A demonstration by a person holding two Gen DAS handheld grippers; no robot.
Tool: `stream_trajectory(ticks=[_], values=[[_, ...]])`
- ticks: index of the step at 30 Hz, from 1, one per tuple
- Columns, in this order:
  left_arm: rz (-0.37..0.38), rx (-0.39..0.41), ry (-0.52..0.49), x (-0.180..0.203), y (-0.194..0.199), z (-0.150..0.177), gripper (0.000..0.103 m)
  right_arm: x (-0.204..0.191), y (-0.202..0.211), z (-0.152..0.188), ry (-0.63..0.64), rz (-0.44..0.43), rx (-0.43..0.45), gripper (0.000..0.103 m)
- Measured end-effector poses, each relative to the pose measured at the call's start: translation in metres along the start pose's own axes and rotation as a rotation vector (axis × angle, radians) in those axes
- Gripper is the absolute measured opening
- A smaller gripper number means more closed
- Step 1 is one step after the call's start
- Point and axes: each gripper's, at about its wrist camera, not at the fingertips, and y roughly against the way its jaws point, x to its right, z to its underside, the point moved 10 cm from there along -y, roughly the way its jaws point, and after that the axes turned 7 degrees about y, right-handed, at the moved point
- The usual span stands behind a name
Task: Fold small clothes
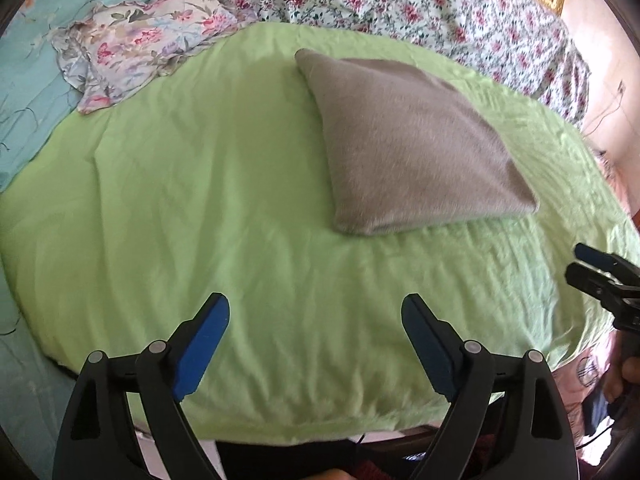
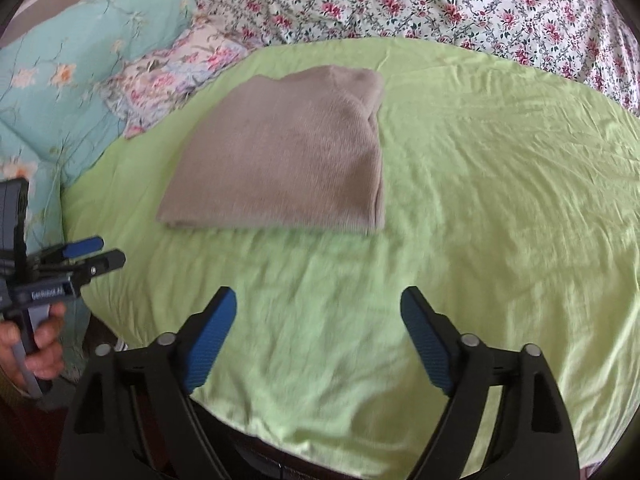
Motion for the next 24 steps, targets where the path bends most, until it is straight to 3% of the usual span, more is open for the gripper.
stream_trajectory(ticks=[4,8,11,24], values=[[-0.041,0.021,-0.036,0.002,0.012,0.004,0.090,-0.001,0.007,0.011,0.017,0.012,-0.012,0.087],[-0.058,0.066,-0.066,0.009,0.028,0.002,0.103,-0.008,0.016,0.017,0.047,-0.003,-0.016,0.092],[-0.069,0.087,-0.078,0.013,0.028,-0.002,0.103,-0.014,0.014,0.016,0.069,-0.004,-0.014,0.095],[-0.098,0.049,-0.076,0.018,0.000,-0.024,0.103,-0.020,-0.006,-0.007,0.064,-0.046,-0.011,0.095]])
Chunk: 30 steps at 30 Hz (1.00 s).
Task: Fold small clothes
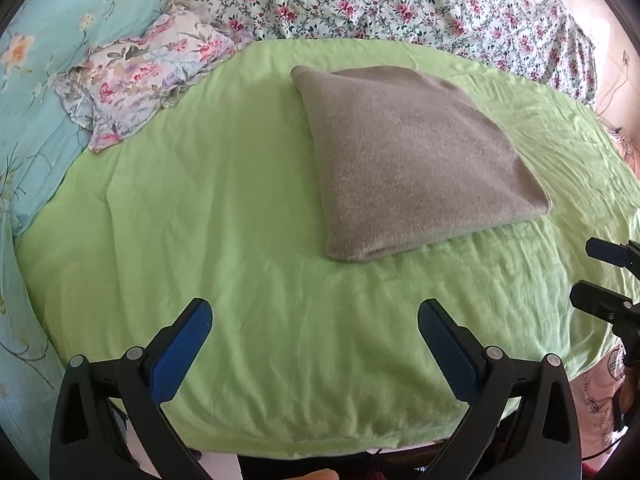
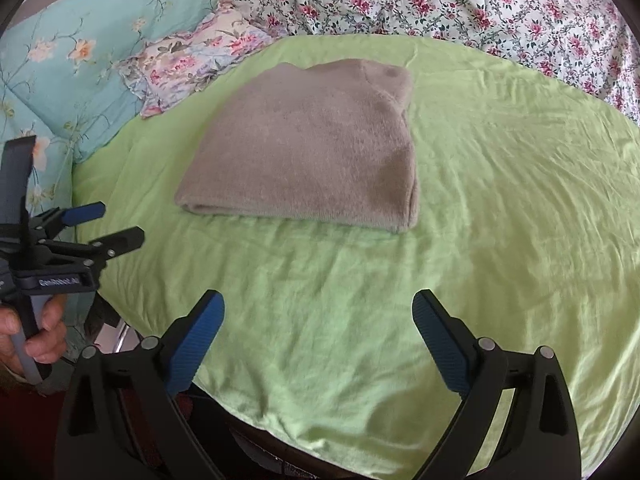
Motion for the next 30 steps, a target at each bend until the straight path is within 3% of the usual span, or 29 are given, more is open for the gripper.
stream_trajectory(ticks=[11,20,30], values=[[-0.021,0.030,-0.010,0.005,-0.002,-0.022,0.103,0.008,-0.008,-0.032,-0.021,-0.019,0.014,0.096],[-0.030,0.039,0.003,0.004,-0.002,-0.030,0.103,0.004,-0.014,-0.040,-0.014,-0.027,0.008,0.096],[0.010,0.077,0.054,-0.001,0.002,-0.054,0.103,0.009,-0.018,-0.062,-0.030,-0.028,0.024,0.096]])
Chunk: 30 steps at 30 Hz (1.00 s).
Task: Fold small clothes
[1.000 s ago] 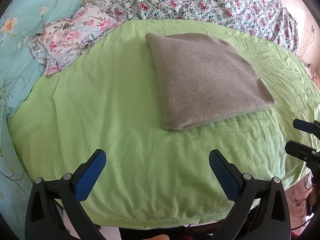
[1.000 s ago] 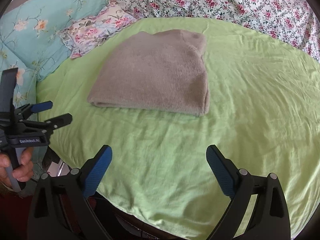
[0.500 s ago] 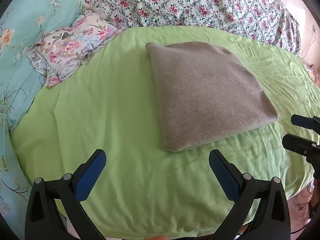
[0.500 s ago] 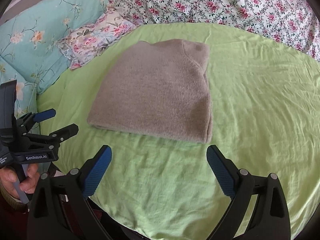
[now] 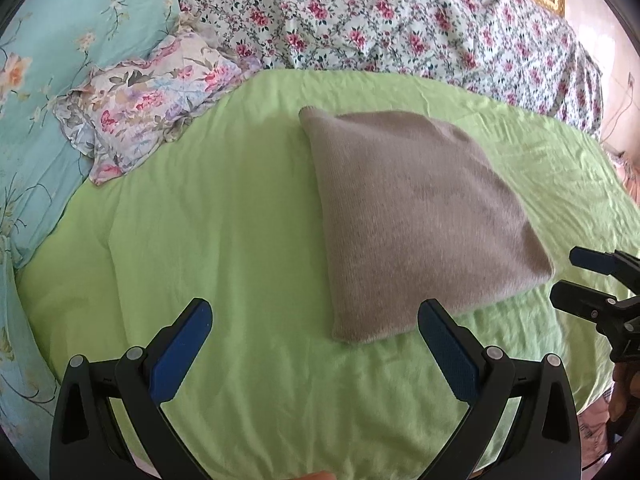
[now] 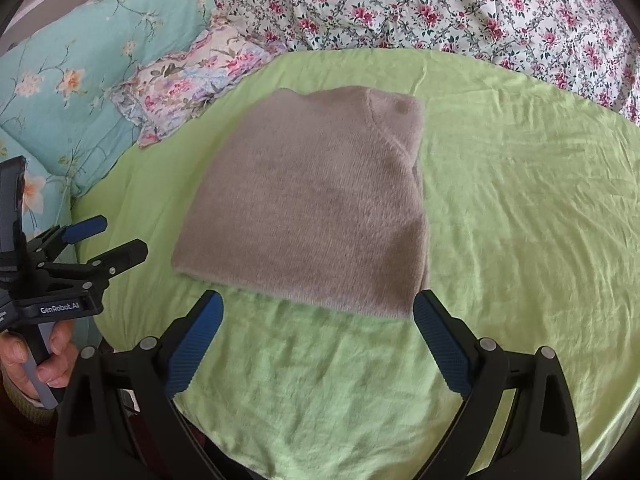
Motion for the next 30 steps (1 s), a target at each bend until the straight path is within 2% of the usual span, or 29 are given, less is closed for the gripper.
stream_trajectory(ticks=[9,15,30], values=[[0.018,0.021,0.026,0.003,-0.002,-0.017,0.103,0.012,-0.008,-0.026,-0.007,0.010,0.014,0.096],[0.005,-0.001,0.012,0.011,-0.012,-0.019,0.103,0.018,-0.017,-0.036,-0.028,0.008,0.010,0.096],[-0.040,-0.055,0.002,0.016,-0.028,-0.022,0.103,0.021,-0.032,-0.037,-0.046,0.016,-0.047,0.096]])
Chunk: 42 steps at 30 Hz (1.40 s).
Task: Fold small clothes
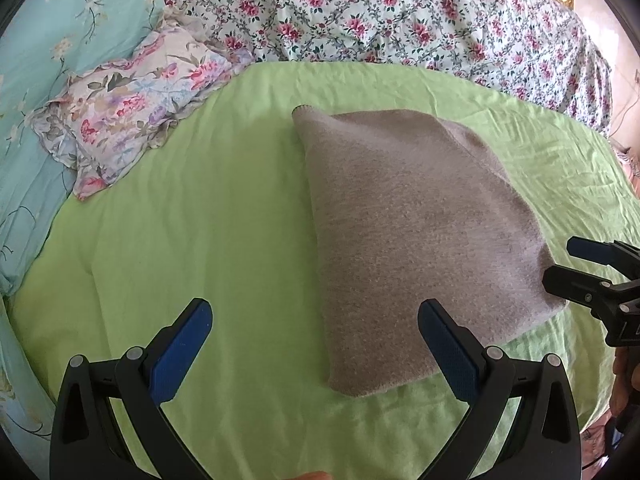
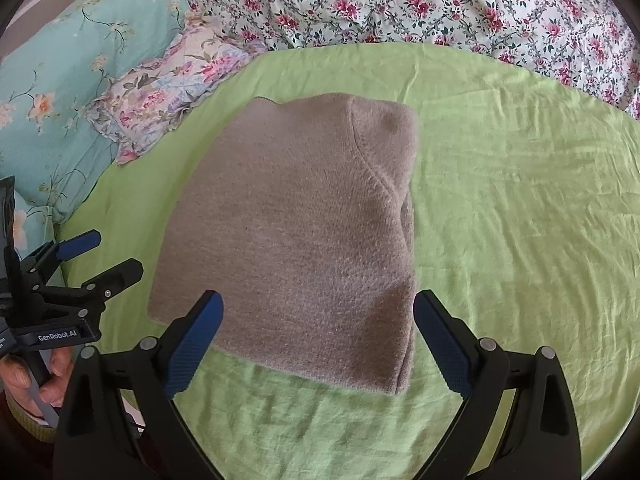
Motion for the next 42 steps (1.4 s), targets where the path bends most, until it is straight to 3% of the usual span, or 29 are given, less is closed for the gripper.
stream_trajectory(ticks=[14,42], values=[[-0.047,0.055,-0.049,0.011,0.011,-0.013,0.103,0.001,-0.002,-0.007,0.021,-0.006,-0.016,0.096],[-0.052,0.015,-0.052,0.016,-0.010,-0.016,0.103,0.009,-0.012,-0.012,-0.025,-0.013,-0.034,0.096]])
